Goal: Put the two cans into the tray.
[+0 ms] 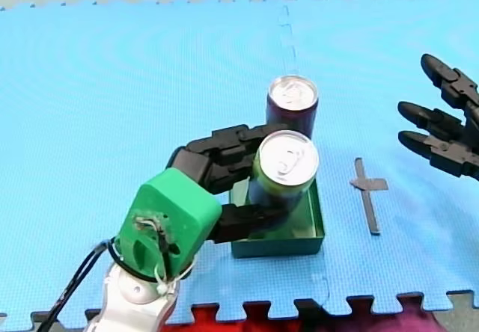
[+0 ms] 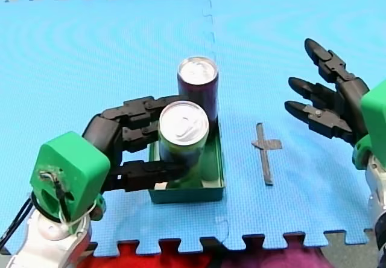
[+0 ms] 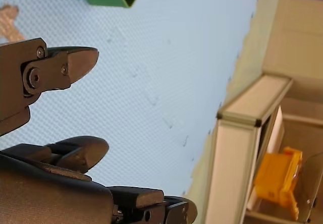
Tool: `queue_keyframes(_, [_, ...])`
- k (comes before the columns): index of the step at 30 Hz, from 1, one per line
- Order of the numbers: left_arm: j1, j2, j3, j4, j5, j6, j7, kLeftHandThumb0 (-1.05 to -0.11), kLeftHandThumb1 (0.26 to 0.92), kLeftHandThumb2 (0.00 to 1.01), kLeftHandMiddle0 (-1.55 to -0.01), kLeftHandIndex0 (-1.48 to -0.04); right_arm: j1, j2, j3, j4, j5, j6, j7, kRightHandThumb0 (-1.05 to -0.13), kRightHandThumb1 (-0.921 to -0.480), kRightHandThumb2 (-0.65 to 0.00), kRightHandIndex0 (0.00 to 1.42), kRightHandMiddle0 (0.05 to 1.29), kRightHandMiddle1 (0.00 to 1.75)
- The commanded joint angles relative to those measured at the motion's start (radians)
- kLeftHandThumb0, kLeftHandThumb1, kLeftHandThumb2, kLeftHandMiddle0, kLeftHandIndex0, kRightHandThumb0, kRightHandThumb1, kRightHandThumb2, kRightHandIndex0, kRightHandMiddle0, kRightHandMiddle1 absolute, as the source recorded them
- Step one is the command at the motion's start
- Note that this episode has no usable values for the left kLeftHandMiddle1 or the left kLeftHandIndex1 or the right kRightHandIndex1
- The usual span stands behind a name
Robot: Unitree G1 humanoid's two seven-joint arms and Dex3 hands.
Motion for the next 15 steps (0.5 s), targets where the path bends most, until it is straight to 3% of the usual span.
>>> queue_keyframes(1, [-0.001, 0.001, 0.006, -0.015, 0.001, 0.009, 0.007, -0.513, 0.691, 0.0, -1.03, -1.13, 0.004, -0.006, -0.001, -0.007, 0.005, 0.003, 0.002, -1.048, -0.921, -0.116, 0.48, 0.13, 0.0])
queue_keyframes(15, [0.01, 0.002, 0.015, -0.015, -0.012, 0.039, 0.005, -0.511, 0.698, 0.0, -1.03, -1.11, 0.002, -0.005, -0.004, -0.007, 0.01, 0.008, 0.007, -1.048, -0.921, -0.1, 0.47, 0.12, 0.0])
